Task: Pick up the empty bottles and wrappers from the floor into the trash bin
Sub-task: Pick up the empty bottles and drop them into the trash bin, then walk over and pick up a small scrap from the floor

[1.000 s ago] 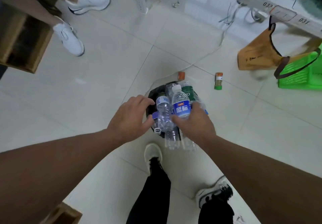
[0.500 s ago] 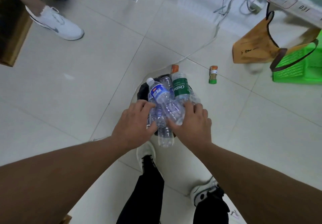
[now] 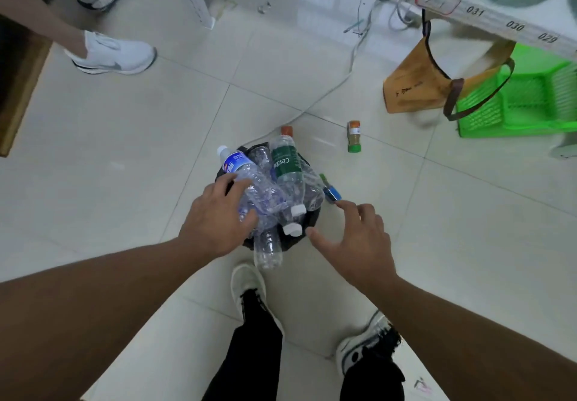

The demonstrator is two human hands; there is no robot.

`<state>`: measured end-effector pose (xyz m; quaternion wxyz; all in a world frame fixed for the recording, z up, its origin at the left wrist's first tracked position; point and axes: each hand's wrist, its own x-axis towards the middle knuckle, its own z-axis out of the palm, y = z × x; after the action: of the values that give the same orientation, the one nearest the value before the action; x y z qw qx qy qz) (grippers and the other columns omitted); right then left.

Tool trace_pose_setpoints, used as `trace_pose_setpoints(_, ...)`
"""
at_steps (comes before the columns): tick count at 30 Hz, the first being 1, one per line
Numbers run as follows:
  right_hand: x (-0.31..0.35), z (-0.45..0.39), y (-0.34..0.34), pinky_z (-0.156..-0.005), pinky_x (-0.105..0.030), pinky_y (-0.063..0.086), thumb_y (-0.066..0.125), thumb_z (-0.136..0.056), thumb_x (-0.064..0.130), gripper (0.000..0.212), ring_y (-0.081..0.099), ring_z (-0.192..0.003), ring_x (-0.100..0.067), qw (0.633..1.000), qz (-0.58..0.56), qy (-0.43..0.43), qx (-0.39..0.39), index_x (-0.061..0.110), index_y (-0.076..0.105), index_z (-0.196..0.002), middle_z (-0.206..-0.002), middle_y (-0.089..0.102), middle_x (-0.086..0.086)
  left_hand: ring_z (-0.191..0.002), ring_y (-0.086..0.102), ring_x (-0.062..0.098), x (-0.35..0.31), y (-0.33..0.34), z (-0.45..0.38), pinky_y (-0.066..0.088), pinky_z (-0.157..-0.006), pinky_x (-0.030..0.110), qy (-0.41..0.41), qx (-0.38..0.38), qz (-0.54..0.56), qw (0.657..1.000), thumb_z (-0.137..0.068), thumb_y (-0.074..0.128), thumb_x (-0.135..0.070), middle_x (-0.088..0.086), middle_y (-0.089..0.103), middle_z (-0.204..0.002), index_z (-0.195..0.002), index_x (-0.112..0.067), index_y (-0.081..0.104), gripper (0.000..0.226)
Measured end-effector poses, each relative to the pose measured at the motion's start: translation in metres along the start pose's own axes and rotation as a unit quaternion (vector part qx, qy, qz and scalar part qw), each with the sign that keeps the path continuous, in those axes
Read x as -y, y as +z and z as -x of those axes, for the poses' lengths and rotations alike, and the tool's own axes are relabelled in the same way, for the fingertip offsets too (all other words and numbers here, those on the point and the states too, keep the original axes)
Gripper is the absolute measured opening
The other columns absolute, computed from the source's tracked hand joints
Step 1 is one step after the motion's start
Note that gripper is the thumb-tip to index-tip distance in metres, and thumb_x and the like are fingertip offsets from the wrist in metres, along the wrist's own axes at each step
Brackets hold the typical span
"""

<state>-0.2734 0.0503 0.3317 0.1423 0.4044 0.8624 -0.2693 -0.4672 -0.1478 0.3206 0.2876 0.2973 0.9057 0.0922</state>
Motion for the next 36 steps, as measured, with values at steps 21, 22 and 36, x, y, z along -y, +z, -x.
trace_pose_setpoints(21, -0.224, 0.075, -0.077, -0.108, -0.053, 0.046, 0.050, -0.073, 0.092, 0.097, 0.043, -0.140, -0.024, 0.977, -0.112, 0.178, 0.045, 0.040, 0.038, -0.154, -0.152, 0.044, 0.002, -0.139, 0.046, 0.031, -0.178, 0.024, 0.003, 0.046, -0.110, 0.054, 0.180, 0.028, -0.124, 0.975, -0.089, 0.053, -0.056, 0.004, 0.045, -0.156, -0.149, -0.029, 0.046, 0.066)
trace_pose_setpoints(22, -0.237, 0.080, -0.083, -0.108, -0.053, 0.046, 0.051, -0.074, 0.092, 0.096, 0.043, -0.141, -0.024, 0.974, -0.121, 0.186, 0.044, 0.040, 0.038, -0.154, -0.153, 0.043, 0.003, -0.139, 0.046, 0.032, -0.195, 0.028, 0.004, 0.045, -0.111, 0.054, 0.187, 0.034, -0.133, 0.973, -0.089, 0.052, -0.056, 0.005, 0.045, -0.156, -0.149, -0.028, 0.046, 0.067)
trace_pose_setpoints(36, -0.414, 0.193, -0.132, -0.112, -0.047, 0.045, 0.061, -0.077, 0.083, 0.094, 0.044, -0.143, -0.023, 0.887, -0.314, 0.336, -0.030, 0.040, 0.038, -0.158, -0.154, 0.046, 0.002, -0.136, 0.047, 0.025, -0.459, 0.125, 0.043, 0.052, -0.102, 0.052, 0.275, 0.085, -0.147, 0.946, -0.087, 0.050, -0.063, -0.011, 0.038, -0.159, -0.146, -0.041, 0.046, 0.064)
